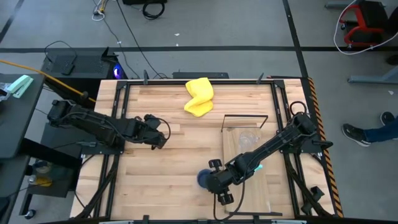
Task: Stack small to large cups/mugs on shelf
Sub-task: Put the purple mug on the shelf
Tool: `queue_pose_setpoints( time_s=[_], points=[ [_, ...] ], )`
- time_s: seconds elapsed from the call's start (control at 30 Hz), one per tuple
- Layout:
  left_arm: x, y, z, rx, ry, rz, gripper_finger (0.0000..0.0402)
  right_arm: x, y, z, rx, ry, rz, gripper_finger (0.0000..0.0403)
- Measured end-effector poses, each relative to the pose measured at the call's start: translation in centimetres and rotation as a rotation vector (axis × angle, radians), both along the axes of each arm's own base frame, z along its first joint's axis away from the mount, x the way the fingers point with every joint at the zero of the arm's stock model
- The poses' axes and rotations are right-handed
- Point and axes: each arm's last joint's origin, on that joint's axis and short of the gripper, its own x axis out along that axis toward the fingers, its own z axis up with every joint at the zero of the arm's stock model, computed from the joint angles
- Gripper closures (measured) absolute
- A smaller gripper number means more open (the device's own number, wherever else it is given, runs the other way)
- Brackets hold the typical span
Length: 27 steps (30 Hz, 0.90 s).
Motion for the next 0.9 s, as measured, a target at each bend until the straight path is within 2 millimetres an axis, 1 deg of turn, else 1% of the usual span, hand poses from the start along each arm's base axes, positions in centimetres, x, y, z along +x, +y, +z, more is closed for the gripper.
queue_pose_setpoints(
  time_s=[0.13,0.3,0.43,0.73,0.9],
  points=[
    [0.0,0.0,0.0,-0.001,-0.004,0.0,0.033,0.1,0.0,-0.3,-0.001,0.007,-0.004,0.0282],
    [0.1,0.0,0.0,-0.002,-0.008,0.0,0.0324,0.3,0.1,-1.7,-0.024,0.053,-0.008,0.0282],
    [0.1,0.0,0.0,-0.002,-0.011,-0.001,0.0322,0.4,0.2,-2.2,-0.028,0.064,-0.007,0.0282],
    [0.2,0.0,0.0,-0.002,-0.014,-0.007,0.033,0.3,0.2,-1.8,-0.02,0.059,-0.014,0.0284],
    [0.2,0.0,0.0,-0.002,-0.014,-0.007,0.0325,0.3,0.2,-1.8,-0.02,0.058,-0.014,0.031]
  ],
)
